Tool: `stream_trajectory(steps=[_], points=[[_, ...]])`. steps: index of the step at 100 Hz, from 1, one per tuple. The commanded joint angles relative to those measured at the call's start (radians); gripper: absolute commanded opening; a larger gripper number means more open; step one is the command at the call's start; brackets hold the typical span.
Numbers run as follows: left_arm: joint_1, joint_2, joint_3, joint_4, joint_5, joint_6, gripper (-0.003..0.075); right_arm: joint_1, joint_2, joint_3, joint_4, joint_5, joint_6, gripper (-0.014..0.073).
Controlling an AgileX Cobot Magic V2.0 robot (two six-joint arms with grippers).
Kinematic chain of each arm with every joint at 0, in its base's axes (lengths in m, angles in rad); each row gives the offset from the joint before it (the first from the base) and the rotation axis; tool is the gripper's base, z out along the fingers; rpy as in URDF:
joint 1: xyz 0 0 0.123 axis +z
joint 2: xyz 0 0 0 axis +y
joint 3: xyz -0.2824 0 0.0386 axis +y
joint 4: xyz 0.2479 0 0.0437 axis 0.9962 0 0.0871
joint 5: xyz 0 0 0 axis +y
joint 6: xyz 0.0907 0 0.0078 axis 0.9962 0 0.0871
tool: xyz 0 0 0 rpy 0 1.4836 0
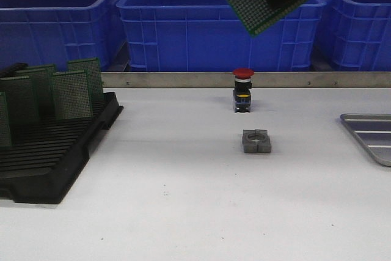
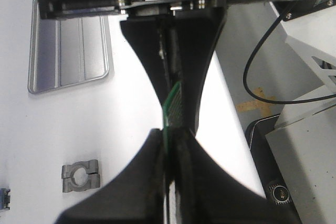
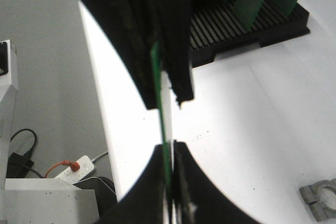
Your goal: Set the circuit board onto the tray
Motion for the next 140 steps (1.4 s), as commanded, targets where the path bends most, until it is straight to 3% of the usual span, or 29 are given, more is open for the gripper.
stream_trajectory(steps=[1, 10, 17, 22, 34, 44, 60, 80, 98, 118, 140], points=[[-0.008, -0.046, -0.026, -0.067, 0.05, -0.003, -0.0006, -0.005, -0.017, -0.034, 0.072, -0.025, 0.012, -0.0064], [-0.008, -0.046, -0.026, -0.067, 0.048, -0.003, 0.0014, -0.005, -0.017, -0.034, 0.072, -0.026, 0.012, -0.0063], [-0.008, -0.046, -0.026, -0.067, 0.048, -0.003, 0.0079, -0.005, -0.017, -0.034, 0.072, -0.027, 0.012, -0.0063], [-0.008, -0.046, -0.026, -0.067, 0.048, -0.003, 0.0156, -0.005, -0.017, -0.035, 0.072, -0.028, 0.012, -0.0063], [-0.008, -0.046, -0.026, -0.067, 0.046, -0.003, 0.0434, -0.005, -0.017, -0.036, 0.072, -0.036, 0.012, -0.0063], [-0.008, -0.046, -0.026, -0.067, 0.041, -0.003, 0.0554, -0.005, -0.017, -0.036, 0.064, -0.045, 0.012, -0.0063], [-0.008, -0.046, -0.026, -0.067, 0.041, -0.003, 0.0547, -0.006, -0.02, -0.066, -0.057, -0.035, 0.095, -0.0063], [-0.008, -0.046, -0.026, -0.067, 0.041, -0.003, 0.0547, -0.006, -0.02, -0.181, -0.426, 0.04, 0.438, -0.0063], [-0.008, -0.046, -0.026, -0.067, 0.041, -0.003, 0.0547, -0.028, -0.02, -0.236, -0.662, 0.079, 0.647, -0.0069], [-0.008, -0.046, -0.026, -0.067, 0.041, -0.003, 0.0547, -0.206, 0.014, -0.235, -0.634, 0.054, 0.689, -0.0069], [-0.008, -0.046, -0.026, -0.067, 0.041, -0.003, 0.0547, -0.421, 0.134, -0.235, -0.406, 0.03, 0.689, -0.0069]])
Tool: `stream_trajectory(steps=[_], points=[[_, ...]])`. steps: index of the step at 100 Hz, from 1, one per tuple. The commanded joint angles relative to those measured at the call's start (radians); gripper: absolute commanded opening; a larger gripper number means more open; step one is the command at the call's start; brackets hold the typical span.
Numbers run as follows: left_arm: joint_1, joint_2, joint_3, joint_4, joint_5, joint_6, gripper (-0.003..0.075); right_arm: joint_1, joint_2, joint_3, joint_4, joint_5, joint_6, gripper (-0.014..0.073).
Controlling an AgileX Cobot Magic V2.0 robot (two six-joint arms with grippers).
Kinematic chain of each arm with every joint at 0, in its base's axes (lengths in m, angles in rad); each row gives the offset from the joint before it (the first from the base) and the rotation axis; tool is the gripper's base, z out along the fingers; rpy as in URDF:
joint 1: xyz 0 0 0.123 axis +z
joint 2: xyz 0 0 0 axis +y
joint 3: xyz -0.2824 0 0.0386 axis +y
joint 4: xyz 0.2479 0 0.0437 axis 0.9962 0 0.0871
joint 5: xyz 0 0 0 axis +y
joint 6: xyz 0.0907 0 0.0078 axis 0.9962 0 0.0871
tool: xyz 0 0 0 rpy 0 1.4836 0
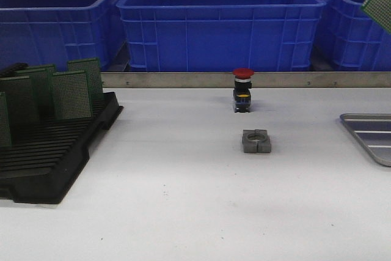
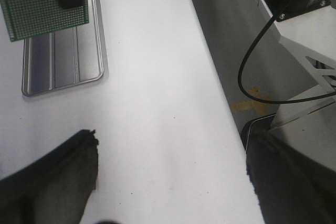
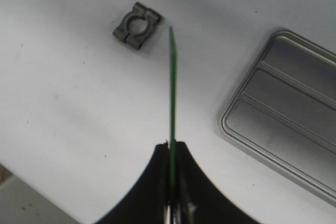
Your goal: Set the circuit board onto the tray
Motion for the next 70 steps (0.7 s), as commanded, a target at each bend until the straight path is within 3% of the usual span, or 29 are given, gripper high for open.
stream_trajectory(steps=[1, 38, 70], points=[[-0.008, -0.046, -0.026, -0.067, 0.033, -0.002, 0.0547, -0.07, 0.03, -0.033, 0.132, -0.039, 0.003, -0.0069], [-0.008, -0.046, -0.026, -0.067, 0.033, -0.002, 0.0547, -0.244, 0.326, -0.033, 0.339, -0.095, 0.011, -0.0069], [-0.008, -0.046, -0.026, -0.067, 0.033, -0.002, 0.0547, -0.256, 0.487, -0.033, 0.402, -0.105, 0.011, -0.0068]])
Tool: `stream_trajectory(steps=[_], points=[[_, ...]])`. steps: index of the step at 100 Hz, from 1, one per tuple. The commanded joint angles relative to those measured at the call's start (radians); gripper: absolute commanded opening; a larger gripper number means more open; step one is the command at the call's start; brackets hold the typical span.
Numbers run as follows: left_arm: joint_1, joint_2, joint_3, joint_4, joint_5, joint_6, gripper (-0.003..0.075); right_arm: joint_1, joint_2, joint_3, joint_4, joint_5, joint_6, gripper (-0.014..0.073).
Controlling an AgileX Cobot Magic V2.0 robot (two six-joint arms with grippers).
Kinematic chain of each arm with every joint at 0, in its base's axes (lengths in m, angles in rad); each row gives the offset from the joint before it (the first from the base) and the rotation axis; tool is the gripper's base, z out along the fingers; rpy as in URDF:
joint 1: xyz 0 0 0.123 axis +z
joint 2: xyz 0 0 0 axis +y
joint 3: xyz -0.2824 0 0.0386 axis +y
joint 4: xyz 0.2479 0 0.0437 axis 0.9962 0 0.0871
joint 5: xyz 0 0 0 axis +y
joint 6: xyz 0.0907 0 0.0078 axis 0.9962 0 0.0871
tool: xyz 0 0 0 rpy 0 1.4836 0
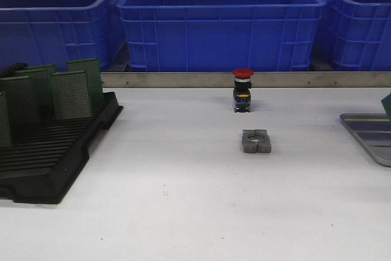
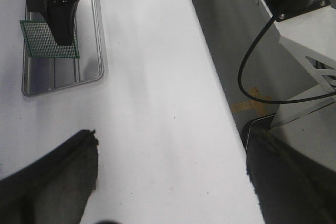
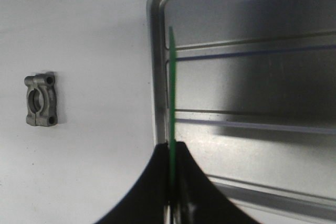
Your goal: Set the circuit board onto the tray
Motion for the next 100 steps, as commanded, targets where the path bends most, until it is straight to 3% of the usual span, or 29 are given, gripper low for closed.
stream_trajectory(steps=[1, 27, 66, 73, 100], points=[[-0.008, -0.046, -0.026, -0.067, 0.033, -0.002, 0.0547, -0.005, -0.012, -0.029, 0.06, 0.009, -0.005, -0.0068], [-0.008, -0.046, -0.026, -0.067, 0.033, -0.002, 0.0547, -0.005, 0.02, -0.029, 0.073, -0.005, -0.005, -0.0027], [-0.008, -0.046, -0.026, -0.067, 0.033, -0.002, 0.0547, -0.005, 0.02, -0.029, 0.073, -0.027, -0.005, 0.0419], [-0.008, -0.046, -0.026, -0.067, 0.033, -0.002, 0.0547, -0.005, 0.02, -0.029, 0.072, -0.039, -0.005, 0.0466], [-0.008, -0.046, -0.026, -0.067, 0.033, -0.002, 0.0547, -0.005, -0.023, -0.029, 0.048, -0.079, -0.005, 0.0487]])
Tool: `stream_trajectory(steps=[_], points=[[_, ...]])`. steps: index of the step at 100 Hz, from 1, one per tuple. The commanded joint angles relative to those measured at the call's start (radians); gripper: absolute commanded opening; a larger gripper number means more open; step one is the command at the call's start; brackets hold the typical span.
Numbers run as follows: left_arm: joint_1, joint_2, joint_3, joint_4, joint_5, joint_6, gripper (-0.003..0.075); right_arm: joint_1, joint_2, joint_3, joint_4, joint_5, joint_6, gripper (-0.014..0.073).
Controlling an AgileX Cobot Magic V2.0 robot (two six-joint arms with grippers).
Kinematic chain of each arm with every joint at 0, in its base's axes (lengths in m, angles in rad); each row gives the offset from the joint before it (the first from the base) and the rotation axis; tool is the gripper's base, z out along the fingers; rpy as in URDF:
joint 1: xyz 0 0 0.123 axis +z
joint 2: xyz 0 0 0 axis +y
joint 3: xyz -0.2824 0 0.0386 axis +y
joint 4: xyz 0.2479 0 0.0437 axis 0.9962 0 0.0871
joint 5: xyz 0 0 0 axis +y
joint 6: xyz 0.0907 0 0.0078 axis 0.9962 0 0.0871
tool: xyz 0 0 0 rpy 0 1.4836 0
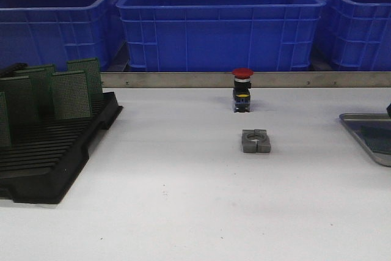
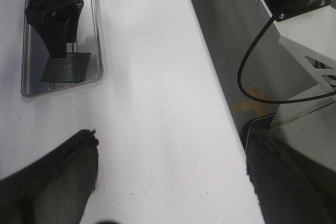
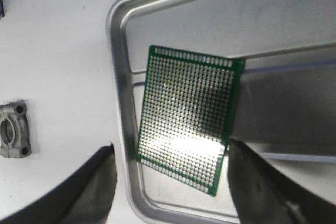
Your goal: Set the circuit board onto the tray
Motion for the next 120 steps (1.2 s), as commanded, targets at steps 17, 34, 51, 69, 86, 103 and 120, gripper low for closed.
stream_trajectory(steps=[17, 34, 51, 69, 86, 103, 120], points=[[-0.008, -0.046, -0.026, -0.067, 0.033, -0.002, 0.0547, -0.005, -0.081, -0.026, 0.023, 0.01, -0.008, 0.0487], [-0.008, -0.046, -0.026, -0.067, 0.033, -0.002, 0.0547, -0.005, -0.081, -0.026, 0.023, 0.01, -0.008, 0.0487], [0.004, -0.052, -0.031, -0.052, 0.042, -0.004, 0.0547, -0.005, -0.081, -0.026, 0.023, 0.01, -0.008, 0.0487], [0.103, -0.08, -0.048, 0.053, 0.042, -0.004, 0.0547, -0.005, -0.081, -0.026, 0.023, 0.01, -0.008, 0.0487], [0.25, -0.087, -0.048, 0.171, 0.042, -0.004, 0.0547, -0.005, -0.081, -0.026, 0.023, 0.011, -0.008, 0.0487], [0.368, -0.05, -0.048, 0.269, 0.042, -0.004, 0.0547, -0.005, -0.081, -0.026, 0.023, 0.012, -0.008, 0.0487], [0.421, -0.005, -0.048, 0.314, -0.017, -0.004, 0.0547, -0.005, -0.081, -0.026, 0.023, 0.015, -0.008, 0.0487]])
